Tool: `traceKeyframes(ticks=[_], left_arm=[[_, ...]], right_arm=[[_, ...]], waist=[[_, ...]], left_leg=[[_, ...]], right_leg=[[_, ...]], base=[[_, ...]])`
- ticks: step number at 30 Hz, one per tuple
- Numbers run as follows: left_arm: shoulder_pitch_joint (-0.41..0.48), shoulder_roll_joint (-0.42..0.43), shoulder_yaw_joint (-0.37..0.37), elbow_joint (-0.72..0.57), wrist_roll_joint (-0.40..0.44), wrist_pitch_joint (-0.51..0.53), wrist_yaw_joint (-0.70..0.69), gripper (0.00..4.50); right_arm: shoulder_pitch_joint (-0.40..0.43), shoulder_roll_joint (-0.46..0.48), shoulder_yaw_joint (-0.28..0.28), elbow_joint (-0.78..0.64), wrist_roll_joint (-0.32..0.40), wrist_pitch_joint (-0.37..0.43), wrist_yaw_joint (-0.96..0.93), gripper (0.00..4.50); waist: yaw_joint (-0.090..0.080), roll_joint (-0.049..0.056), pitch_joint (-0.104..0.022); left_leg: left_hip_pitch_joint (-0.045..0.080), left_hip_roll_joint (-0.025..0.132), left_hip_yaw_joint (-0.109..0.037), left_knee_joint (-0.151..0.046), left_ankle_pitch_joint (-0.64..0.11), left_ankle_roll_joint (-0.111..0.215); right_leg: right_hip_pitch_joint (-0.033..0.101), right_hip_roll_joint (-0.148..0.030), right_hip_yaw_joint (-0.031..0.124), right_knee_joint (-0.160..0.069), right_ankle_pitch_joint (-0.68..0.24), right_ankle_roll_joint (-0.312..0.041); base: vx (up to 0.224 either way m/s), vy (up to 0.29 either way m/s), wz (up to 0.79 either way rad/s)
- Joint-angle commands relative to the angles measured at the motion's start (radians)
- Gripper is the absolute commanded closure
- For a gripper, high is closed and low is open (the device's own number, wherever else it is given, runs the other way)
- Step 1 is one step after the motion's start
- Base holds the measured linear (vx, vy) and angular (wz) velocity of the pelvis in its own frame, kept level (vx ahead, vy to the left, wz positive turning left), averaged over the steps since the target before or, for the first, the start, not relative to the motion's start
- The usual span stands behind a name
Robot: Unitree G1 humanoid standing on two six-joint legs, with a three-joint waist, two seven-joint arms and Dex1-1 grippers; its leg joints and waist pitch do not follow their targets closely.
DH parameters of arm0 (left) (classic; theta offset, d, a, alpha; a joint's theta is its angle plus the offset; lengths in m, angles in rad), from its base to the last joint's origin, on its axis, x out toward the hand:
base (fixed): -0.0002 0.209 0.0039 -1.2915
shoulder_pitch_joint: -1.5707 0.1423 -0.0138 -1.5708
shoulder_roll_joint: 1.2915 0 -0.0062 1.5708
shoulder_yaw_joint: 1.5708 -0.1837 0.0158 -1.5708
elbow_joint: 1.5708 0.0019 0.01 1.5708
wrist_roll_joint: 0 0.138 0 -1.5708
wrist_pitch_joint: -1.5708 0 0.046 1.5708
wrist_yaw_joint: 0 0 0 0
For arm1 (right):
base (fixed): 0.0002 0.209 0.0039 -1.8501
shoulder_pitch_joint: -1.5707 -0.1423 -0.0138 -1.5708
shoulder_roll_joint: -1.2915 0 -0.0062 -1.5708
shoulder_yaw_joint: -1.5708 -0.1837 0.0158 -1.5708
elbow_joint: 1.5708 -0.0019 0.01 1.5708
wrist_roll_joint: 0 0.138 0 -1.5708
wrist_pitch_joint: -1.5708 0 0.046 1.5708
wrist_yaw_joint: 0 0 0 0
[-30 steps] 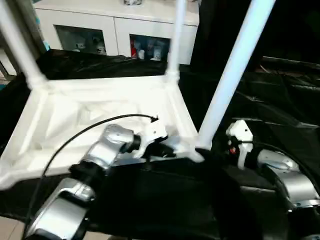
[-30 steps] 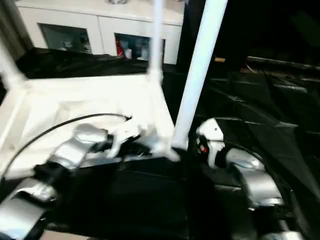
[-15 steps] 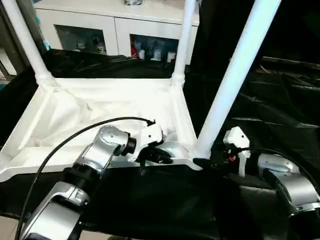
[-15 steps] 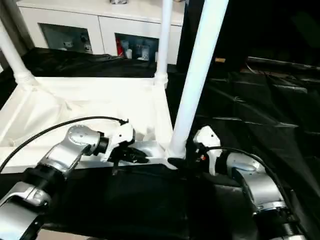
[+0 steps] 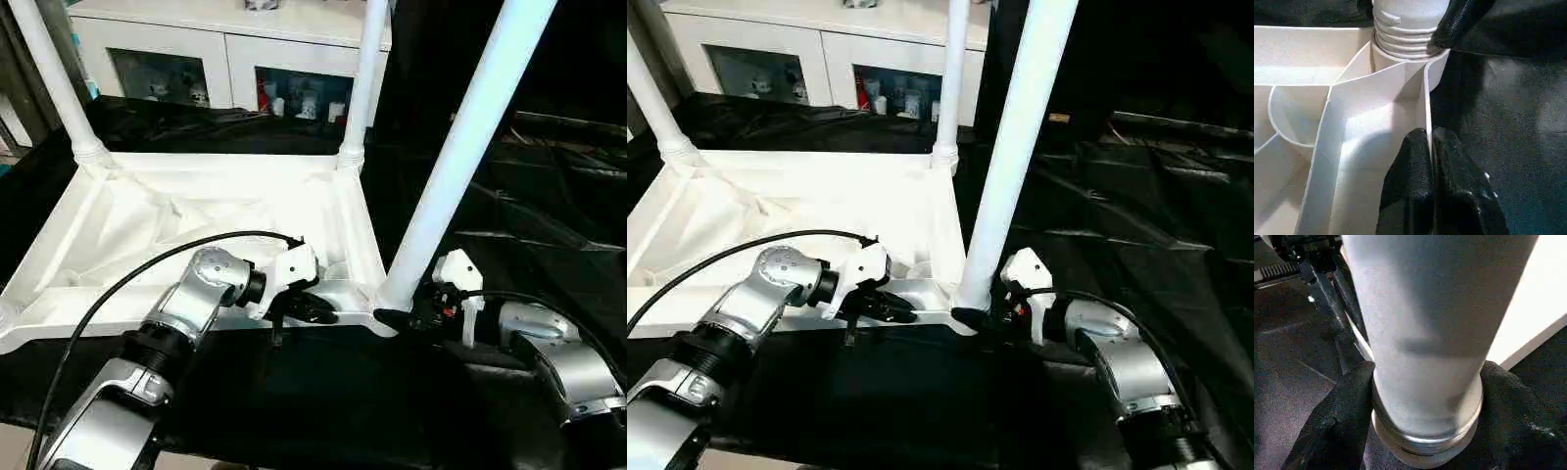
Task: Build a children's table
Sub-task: Rotate leg to tighten
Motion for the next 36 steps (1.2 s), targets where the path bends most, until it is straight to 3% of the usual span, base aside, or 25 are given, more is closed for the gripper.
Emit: traceKeyframes(ticks=[1, 6, 7, 10, 11, 13, 18, 19, 24, 26, 27, 30, 33, 35, 36], left_arm=[[-0.017, -0.063, 0.015, 0.014, -0.016, 0.016, 0.073, 4.50], [-0.063, -0.153, 0.039, 0.092, 0.031, 0.060, 0.294, 4.50], [-0.073, -0.172, 0.043, 0.106, 0.038, 0.073, 0.336, 4.50], [-0.109, -0.256, 0.053, 0.161, 0.061, 0.116, 0.493, 4.50], [-0.112, -0.267, 0.046, 0.167, 0.071, 0.114, 0.509, 4.50], [-0.118, -0.303, 0.024, 0.180, 0.100, 0.099, 0.543, 4.50], [-0.119, -0.312, 0.004, 0.178, 0.112, 0.082, 0.529, 4.50], [-0.120, -0.310, 0.006, 0.177, 0.109, 0.082, 0.524, 4.50], [-0.111, -0.286, 0.009, 0.168, 0.100, 0.056, 0.480, 4.50], [-0.107, -0.277, 0.010, 0.163, 0.096, 0.044, 0.461, 4.50], [-0.096, -0.242, 0.010, 0.150, 0.082, 0.015, 0.385, 4.50], [-0.089, -0.213, 0.009, 0.137, 0.072, 0.008, 0.329, 4.50], [-0.082, -0.191, 0.009, 0.122, 0.058, -0.025, 0.276, 4.50], [-0.069, -0.155, 0.015, 0.095, 0.027, -0.045, 0.190, 4.50], [-0.069, -0.155, 0.015, 0.095, 0.027, -0.045, 0.190, 4.50]], right_arm=[[0.001, 0.044, -0.024, 0.053, -0.018, 0.026, -0.114, 1.76], [-0.033, 0.184, -0.099, 0.135, -0.041, 0.042, -0.404, 1.77], [-0.040, 0.209, -0.110, 0.145, -0.044, 0.046, -0.451, 1.77], [-0.082, 0.313, -0.138, 0.200, -0.058, 0.057, -0.630, 1.77], [-0.090, 0.330, -0.139, 0.209, -0.060, 0.061, -0.650, 1.77], [-0.120, 0.386, -0.127, 0.239, -0.084, 0.061, -0.713, 1.77], [-0.129, 0.409, -0.109, 0.243, -0.090, 0.021, -0.694, 1.77], [-0.131, 0.409, -0.120, 0.243, -0.087, 0.014, -0.697, 1.21], [-0.135, 0.372, -0.134, 0.226, -0.081, -0.002, -0.653, 0.71], [-0.132, 0.353, -0.128, 0.210, -0.083, -0.003, -0.626, 0.71], [-0.105, 0.286, -0.125, 0.131, -0.037, 0.042, -0.498, 0.71], [-0.081, 0.224, -0.121, 0.068, 0.002, 0.084, -0.395, 0.71], [-0.058, 0.167, -0.106, 0.022, 0.015, 0.082, -0.309, 0.71], [-0.009, 0.069, -0.072, -0.057, 0.035, 0.057, -0.151, 0.71], [-0.009, 0.069, -0.072, -0.057, 0.035, 0.057, -0.151, 0.71]], waist=[[-0.005, -0.014, -0.055], [-0.011, -0.014, -0.055], [-0.011, -0.013, -0.053], [-0.013, -0.011, -0.056], [-0.012, -0.005, -0.055], [-0.013, -0.006, -0.055], [-0.012, -0.005, -0.056], [-0.012, -0.004, -0.055], [-0.013, -0.001, -0.055], [-0.013, -0.003, -0.056], [-0.010, -0.005, -0.055], [-0.004, -0.008, -0.057], [-0.003, -0.008, -0.060], [0.001, -0.004, -0.059], [0.005, -0.008, -0.060]], left_leg=[[0.010, 0.038, -0.016, -0.073, -0.235, 0.032], [0.012, 0.036, -0.020, -0.076, -0.262, 0.003], [0.017, 0.035, -0.018, -0.075, -0.272, 0.003], [0.019, 0.035, -0.022, -0.076, -0.286, -0.008], [0.017, 0.034, -0.023, -0.077, -0.281, -0.011], [0.016, 0.033, -0.021, -0.077, -0.279, -0.005], [0.013, 0.032, -0.021, -0.079, -0.287, 0.005], [0.013, 0.033, -0.022, -0.081, -0.297, 0.004], [0.014, 0.033, -0.024, -0.083, -0.316, 0.003], [0.011, 0.034, -0.023, -0.082, -0.307, 0.007], [0.011, 0.032, -0.022, -0.082, -0.298, 0.018], [0.009, 0.034, -0.019, -0.079, -0.268, 0.044], [0.007, 0.035, -0.018, -0.076, -0.224, 0.050], [0.007, 0.037, -0.016, -0.074, -0.204, 0.059], [0.006, 0.038, -0.016, -0.071, -0.191, 0.067]], right_leg=[[0.040, -0.057, 0.041, -0.076, -0.316, -0.192], [0.039, -0.059, 0.038, -0.085, -0.396, -0.160], [0.032, -0.057, 0.040, -0.089, -0.407, -0.156], [0.028, -0.059, 0.039, -0.093, -0.440, -0.144], [0.033, -0.059, 0.038, -0.093, -0.426, -0.143], [0.032, -0.056, 0.040, -0.093, -0.395, -0.143], [0.035, -0.056, 0.039, -0.093, -0.387, -0.133], [0.035, -0.056, 0.039, -0.095, -0.399, -0.129], [0.033, -0.057, 0.039, -0.098, -0.421, -0.121], [0.035, -0.055, 0.039, -0.095, -0.391, -0.127], [0.040, -0.054, 0.039, -0.096, -0.382, -0.126], [0.042, -0.056, 0.042, -0.091, -0.341, -0.137], [0.045, -0.056, 0.041, -0.084, -0.299, -0.157], [0.046, -0.057, 0.041, -0.080, -0.258, -0.176], [0.050, -0.056, 0.041, -0.075, -0.231, -0.183]], base=[[0.000, 0.000, 0.00], [0.000, 0.000, 0.00], [0.000, 0.000, 0.00], [0.000, 0.000, 0.00], [0.000, 0.000, 0.00], [0.000, 0.000, 0.00], [0.000, 0.000, 0.00], [0.000, 0.000, 0.00], [0.000, 0.000, 0.00], [0.000, 0.000, 0.00], [0.000, 0.000, 0.00], [0.000, 0.000, 0.00], [0.000, 0.000, 0.00], [0.000, 0.000, 0.00], [0.000, 0.000, 0.00]])
